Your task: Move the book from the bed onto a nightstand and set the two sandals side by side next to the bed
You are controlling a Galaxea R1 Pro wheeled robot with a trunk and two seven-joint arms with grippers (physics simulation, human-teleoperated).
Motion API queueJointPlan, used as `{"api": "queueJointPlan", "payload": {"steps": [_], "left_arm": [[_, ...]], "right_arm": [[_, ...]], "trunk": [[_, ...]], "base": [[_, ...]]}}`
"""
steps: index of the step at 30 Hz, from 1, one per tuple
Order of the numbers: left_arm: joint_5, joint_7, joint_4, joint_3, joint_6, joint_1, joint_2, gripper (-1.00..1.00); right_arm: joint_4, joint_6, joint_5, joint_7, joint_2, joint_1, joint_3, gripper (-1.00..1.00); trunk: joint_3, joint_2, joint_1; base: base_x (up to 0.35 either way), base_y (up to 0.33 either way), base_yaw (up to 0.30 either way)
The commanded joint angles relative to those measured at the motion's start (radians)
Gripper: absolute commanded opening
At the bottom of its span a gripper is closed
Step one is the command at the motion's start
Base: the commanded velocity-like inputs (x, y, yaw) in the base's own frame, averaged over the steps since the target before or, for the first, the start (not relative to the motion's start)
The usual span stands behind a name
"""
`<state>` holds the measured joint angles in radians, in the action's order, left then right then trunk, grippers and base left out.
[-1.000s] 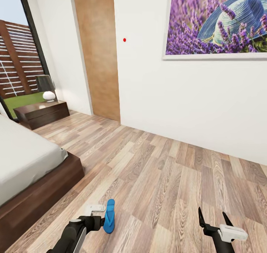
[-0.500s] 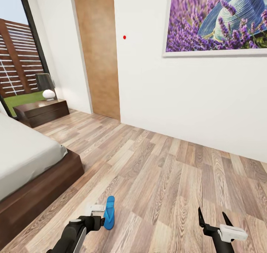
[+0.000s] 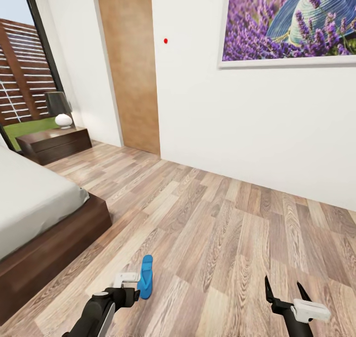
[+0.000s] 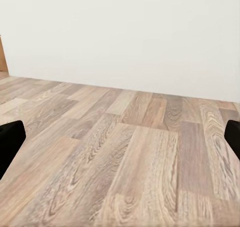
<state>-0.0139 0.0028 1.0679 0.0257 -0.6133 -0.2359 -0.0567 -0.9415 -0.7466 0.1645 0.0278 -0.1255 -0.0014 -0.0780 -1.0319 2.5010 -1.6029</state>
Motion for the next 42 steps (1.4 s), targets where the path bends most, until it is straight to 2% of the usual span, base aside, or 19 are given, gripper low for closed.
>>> {"api": "queueJointPlan", "payload": {"steps": [1, 18, 33, 42], "left_arm": [[-0.001, 0.000, 0.001, 0.000, -0.005, 0.000, 0.000, 1.00], [-0.001, -0.001, 0.001, 0.000, -0.005, 0.000, 0.000, 1.00], [-0.001, 0.001, 0.001, 0.000, -0.005, 0.000, 0.000, 1.00], [-0.001, 0.001, 0.001, 0.000, -0.005, 0.000, 0.000, 1.00]], "right_arm": [[0.000, -0.002, 0.002, 0.003, -0.001, 0.000, 0.002, 1.00], [0.000, -0.003, 0.005, 0.001, 0.002, 0.000, 0.003, 1.00], [-0.001, -0.004, 0.006, 0.001, 0.003, 0.000, 0.002, 1.00], [-0.002, -0.005, 0.005, 0.001, 0.002, 0.000, 0.001, 1.00]], "trunk": [[-0.005, 0.001, 0.000], [-0.071, 0.005, -0.008], [-0.071, 0.005, -0.008], [-0.105, 0.007, -0.012]], "base": [[0.000, 0.000, 0.000], [0.000, 0.000, 0.000], [0.000, 0.000, 0.000], [0.000, 0.000, 0.000]]}}
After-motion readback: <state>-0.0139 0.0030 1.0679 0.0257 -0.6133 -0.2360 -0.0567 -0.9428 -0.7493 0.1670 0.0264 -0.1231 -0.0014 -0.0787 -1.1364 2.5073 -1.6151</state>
